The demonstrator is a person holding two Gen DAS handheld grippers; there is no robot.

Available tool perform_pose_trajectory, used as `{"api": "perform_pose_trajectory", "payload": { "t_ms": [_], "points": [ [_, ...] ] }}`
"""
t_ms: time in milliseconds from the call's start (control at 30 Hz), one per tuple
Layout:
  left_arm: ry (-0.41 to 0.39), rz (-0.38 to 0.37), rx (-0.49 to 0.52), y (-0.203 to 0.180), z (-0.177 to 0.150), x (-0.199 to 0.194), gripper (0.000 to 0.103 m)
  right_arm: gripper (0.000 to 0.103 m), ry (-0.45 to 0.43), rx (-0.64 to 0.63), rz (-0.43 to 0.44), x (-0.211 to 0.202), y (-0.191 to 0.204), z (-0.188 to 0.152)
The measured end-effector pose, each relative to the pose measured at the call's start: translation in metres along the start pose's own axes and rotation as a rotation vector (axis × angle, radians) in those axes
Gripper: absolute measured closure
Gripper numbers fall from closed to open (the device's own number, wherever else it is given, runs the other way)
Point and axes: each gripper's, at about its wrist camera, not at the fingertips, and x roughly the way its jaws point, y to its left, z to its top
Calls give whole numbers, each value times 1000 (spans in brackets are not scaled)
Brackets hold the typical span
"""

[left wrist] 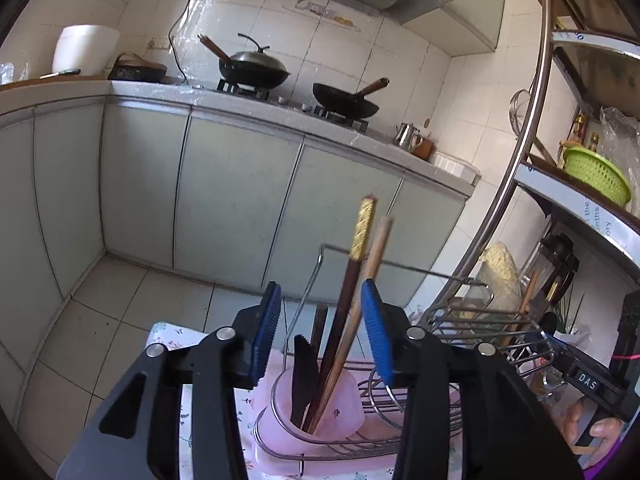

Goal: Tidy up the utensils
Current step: 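Lift the fork and chopstick and lower them into the pink cup while both tools open, then move both tools back down to the clear spoon and fork on the cloth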

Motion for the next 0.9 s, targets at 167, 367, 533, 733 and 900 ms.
{"api": "perform_pose_trajectory", "payload": {
  "t_ms": [167,367,533,733,900],
  "points": [
    [-24,9,12,-2,5,-22,60,74,-43,8,-3,-25,1,-1],
    [-5,25,16,0,-8,-51,60,66,-42,55,36,-52,3,-23],
    [77,42,37,1,-39,-65,60,66,44,56,54,-57,12,-58],
    [245,69,58,6,-90,-58,60,66,222,75,79,-40,23,-110],
    [407,100,54,18,-134,-47,60,66,361,122,109,-26,25,-148]
  ]
}}
